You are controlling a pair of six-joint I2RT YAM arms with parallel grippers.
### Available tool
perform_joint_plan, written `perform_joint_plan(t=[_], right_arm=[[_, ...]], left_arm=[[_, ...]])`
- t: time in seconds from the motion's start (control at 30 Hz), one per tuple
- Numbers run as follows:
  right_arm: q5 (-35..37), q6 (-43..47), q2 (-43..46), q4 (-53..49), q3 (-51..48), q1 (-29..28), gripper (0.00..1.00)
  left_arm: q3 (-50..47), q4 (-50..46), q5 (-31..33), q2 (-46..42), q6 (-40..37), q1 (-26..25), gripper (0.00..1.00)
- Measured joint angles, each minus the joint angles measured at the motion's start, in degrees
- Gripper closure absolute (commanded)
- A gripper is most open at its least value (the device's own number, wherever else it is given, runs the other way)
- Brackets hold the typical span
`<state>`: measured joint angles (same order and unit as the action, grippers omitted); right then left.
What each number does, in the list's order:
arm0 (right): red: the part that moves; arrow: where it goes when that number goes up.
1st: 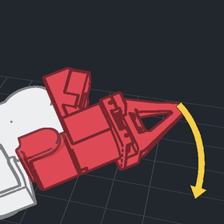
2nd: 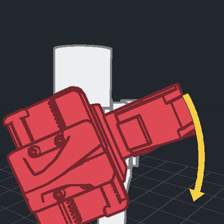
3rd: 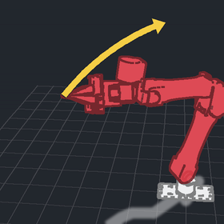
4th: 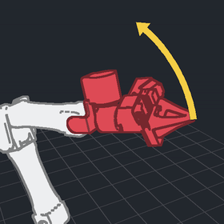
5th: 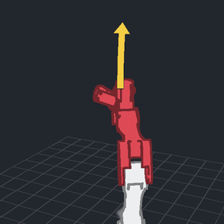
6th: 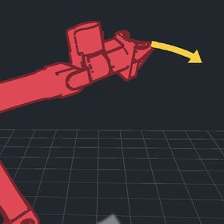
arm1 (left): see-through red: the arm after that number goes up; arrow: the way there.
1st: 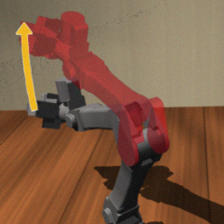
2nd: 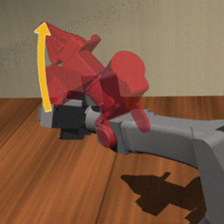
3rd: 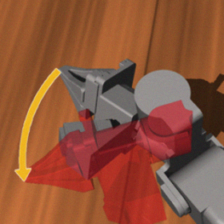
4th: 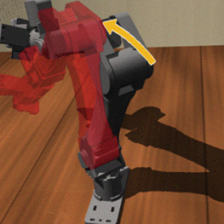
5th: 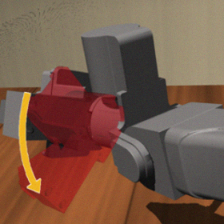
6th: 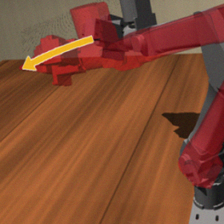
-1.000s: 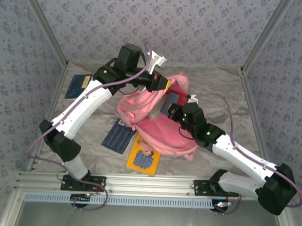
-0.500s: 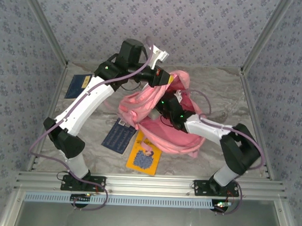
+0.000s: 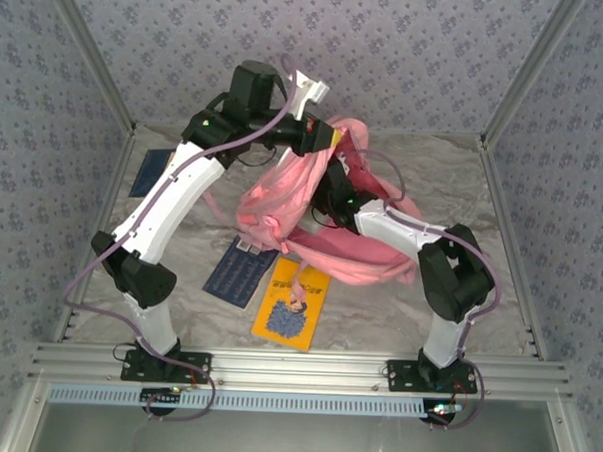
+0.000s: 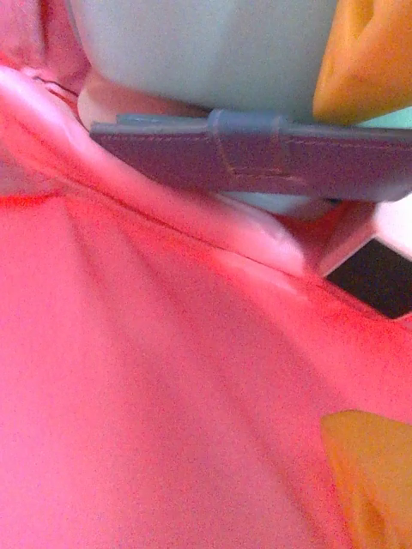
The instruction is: Pack the student bag
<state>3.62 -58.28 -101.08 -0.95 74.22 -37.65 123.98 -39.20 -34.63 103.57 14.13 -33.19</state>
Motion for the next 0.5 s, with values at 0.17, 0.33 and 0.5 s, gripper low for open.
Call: perform_joint_plan(t=[0.17, 0.33, 0.5], right_arm=[[-2.2, 10.3, 8.5, -5.4, 0.2, -0.3, 0.09], [-2.6, 18.5, 17.4, -8.1, -0.1, 0.1, 0.09], [-4.3, 23.7, 26.9, -10.2, -3.1, 0.2, 0.11]], left_arm=[[1.9, 3.1, 2.6, 2.9, 4.8, 6.4, 1.00], [7.5, 5.8, 3.3, 8.3, 9.5, 12.0, 1.00], [14.7, 6.3, 5.2, 13.4, 11.3, 15.5, 1.00]])
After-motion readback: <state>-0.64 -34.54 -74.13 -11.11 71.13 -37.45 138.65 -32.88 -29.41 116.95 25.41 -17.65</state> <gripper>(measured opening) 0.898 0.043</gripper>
